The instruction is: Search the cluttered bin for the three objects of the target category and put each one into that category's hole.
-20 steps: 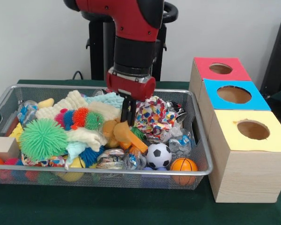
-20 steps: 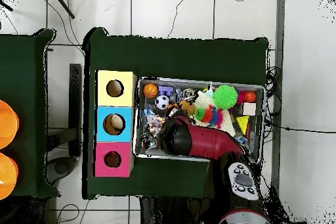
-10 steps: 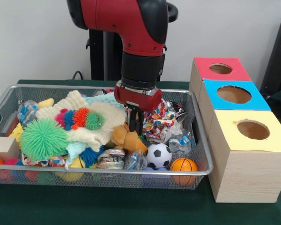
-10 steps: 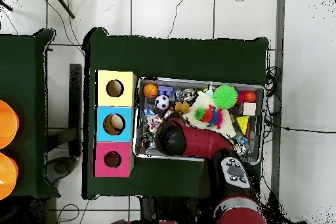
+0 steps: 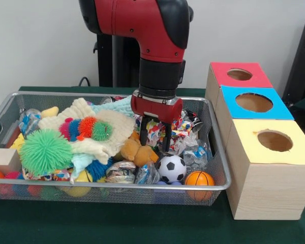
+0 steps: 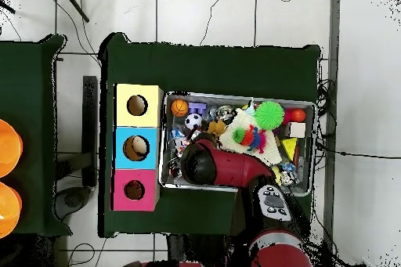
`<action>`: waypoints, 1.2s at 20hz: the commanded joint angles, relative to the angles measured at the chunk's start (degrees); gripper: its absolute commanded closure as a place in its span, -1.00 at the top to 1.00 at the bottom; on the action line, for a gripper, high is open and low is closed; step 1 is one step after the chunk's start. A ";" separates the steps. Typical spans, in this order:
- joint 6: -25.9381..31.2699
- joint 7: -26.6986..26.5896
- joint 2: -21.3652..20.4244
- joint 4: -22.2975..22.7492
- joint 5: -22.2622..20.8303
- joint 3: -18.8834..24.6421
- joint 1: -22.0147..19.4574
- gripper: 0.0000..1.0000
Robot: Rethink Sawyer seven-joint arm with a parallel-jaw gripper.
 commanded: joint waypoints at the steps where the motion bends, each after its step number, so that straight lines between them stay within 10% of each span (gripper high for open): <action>1: 2.51 3.51 2.51 -1.27 -0.70 3.33 -0.75 1.00; 24: 7.85 2.41 -1.32 -1.80 0.45 2.56 -2.57 1.00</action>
